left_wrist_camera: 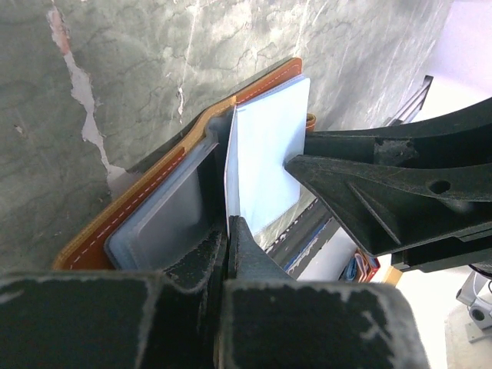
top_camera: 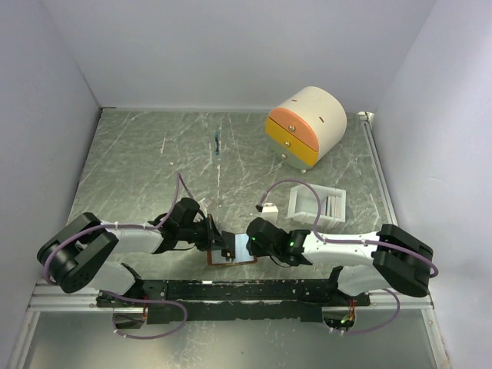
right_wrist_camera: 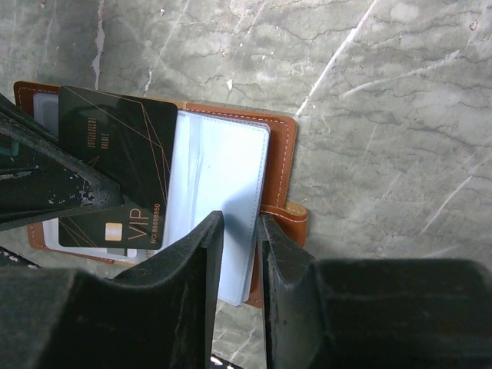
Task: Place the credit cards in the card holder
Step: Adjust the credit card.
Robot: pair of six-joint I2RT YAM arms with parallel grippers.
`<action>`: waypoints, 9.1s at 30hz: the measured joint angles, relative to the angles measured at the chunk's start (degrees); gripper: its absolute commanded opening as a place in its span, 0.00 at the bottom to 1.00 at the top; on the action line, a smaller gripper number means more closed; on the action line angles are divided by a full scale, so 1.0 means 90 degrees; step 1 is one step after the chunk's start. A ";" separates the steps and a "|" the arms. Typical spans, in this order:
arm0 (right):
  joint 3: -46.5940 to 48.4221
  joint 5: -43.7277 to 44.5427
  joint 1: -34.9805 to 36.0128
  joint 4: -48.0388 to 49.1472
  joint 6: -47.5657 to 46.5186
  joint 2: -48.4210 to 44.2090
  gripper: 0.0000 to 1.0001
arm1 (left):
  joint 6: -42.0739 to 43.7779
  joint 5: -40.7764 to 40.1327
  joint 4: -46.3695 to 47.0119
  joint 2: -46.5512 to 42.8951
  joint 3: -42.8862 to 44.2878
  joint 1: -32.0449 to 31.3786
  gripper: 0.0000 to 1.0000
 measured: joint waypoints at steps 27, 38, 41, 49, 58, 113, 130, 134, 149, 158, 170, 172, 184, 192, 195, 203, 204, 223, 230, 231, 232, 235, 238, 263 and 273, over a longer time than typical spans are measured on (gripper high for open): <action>0.0002 0.0007 0.0000 -0.0032 -0.0002 0.0000 0.25 | -0.0260 0.0406 0.0750 0.0447 -0.0073 0.0000 0.07; 0.0002 0.0005 0.0022 -0.0165 -0.0002 -0.0068 0.25 | -0.0301 0.0432 0.0954 0.0529 -0.0146 0.0000 0.07; 0.0002 0.0002 0.0022 -0.0165 -0.0002 -0.0068 0.25 | -0.0333 0.0437 0.1022 0.0537 -0.0170 0.0000 0.07; 0.0017 0.0002 0.0022 -0.0165 -0.0005 -0.0046 0.24 | -0.0505 0.0464 0.1348 0.0622 -0.0311 0.0000 0.07; 0.0036 0.0000 0.0024 -0.0177 -0.0005 -0.0034 0.24 | -0.0646 0.0503 0.1581 0.0753 -0.0359 0.0000 0.07; -0.0117 -0.0410 0.0022 0.0437 0.0228 -0.0466 0.30 | -0.0585 0.0338 0.0753 0.0209 -0.0214 -0.0061 0.07; -0.0741 -0.0624 -0.0029 0.1421 0.0775 -0.0418 0.25 | -0.0493 0.0121 0.0440 -0.0063 -0.0214 -0.0070 0.07; -0.0843 -0.0724 -0.0032 0.1749 0.0869 -0.0415 0.23 | -0.0493 0.0119 0.0437 -0.0063 -0.0216 -0.0070 0.07; -0.1013 -0.0483 -0.0032 0.1664 0.1207 -0.0670 0.00 | -0.0274 -0.0146 -0.0342 -0.0668 -0.0114 -0.0070 0.07; -0.0525 -0.0109 -0.0032 0.0566 0.0792 -0.1005 0.08 | 0.0321 -0.1258 -0.2346 -0.1887 0.0962 -0.0070 0.07; -0.0209 -0.0775 -0.0024 0.1178 0.0425 -0.0495 0.35 | 0.0549 -0.1955 -0.3543 -0.2110 0.0976 0.0129 0.07; -0.0209 -0.0869 -0.0024 0.1331 0.0420 -0.0316 0.35 | 0.0576 -0.2052 -0.3650 -0.2278 0.0984 0.0163 0.07; 0.0328 -0.1124 -0.0019 0.1678 0.0177 0.0457 0.47 | 0.0661 -0.2273 -0.4141 -0.2725 0.1156 0.0223 0.07; 0.0435 -0.0981 -0.0019 0.1260 0.0058 0.0410 0.46 | 0.0731 -0.1923 -0.3859 -0.2708 0.1214 0.0228 0.07; 0.0432 -0.0828 -0.0017 0.0831 0.0066 0.0017 0.45 | 0.0738 -0.1554 -0.3480 -0.2506 0.1180 0.0228 0.07; 0.0199 -0.0573 -0.0017 0.0233 0.0097 -0.1144 0.41 | 0.0733 -0.1005 -0.2871 -0.2390 0.0845 0.0228 0.07; 0.0153 -0.0590 -0.0019 0.0257 0.0100 -0.1183 0.42 | 0.0736 -0.0930 -0.2793 -0.2385 0.0816 0.0228 0.07; -0.1304 -0.1384 -0.0194 0.2769 0.0947 -0.2312 0.46 | -0.0199 0.1020 0.0255 -0.2807 -0.0493 0.0228 0.07; -0.1302 -0.1392 -0.0199 0.2875 0.0962 -0.2268 0.16 | -0.0359 0.1178 0.0624 -0.2807 -0.0593 0.0228 0.07; -0.1302 -0.1396 -0.0199 0.2909 0.0976 -0.2268 0.10 | -0.0347 0.1175 0.0597 -0.2807 -0.0593 0.0228 0.07; -0.1302 -0.1404 -0.0199 0.2941 0.0974 -0.2268 0.04 | -0.0328 0.1175 0.0563 -0.2807 -0.0588 0.0228 0.09; -0.1304 -0.1404 -0.0228 0.2977 0.0969 -0.2266 0.00 | -0.0240 0.1151 0.0389 -0.2812 -0.0546 0.0260 0.24; -0.1309 -0.1416 -0.0231 0.3055 0.0967 -0.2268 0.00 | -0.0117 0.1088 0.0075 -0.2815 -0.0452 0.0270 0.37; -0.1666 -0.0364 -0.0498 0.2397 0.1156 -0.1848 0.00 | 0.0721 -0.1367 -0.2973 -0.2040 0.0454 0.0267 0.33; -0.2011 -0.0381 -0.0690 0.2509 0.1392 -0.1868 0.00 | 0.0695 -0.1224 -0.2368 -0.1637 0.0012 0.0265 0.29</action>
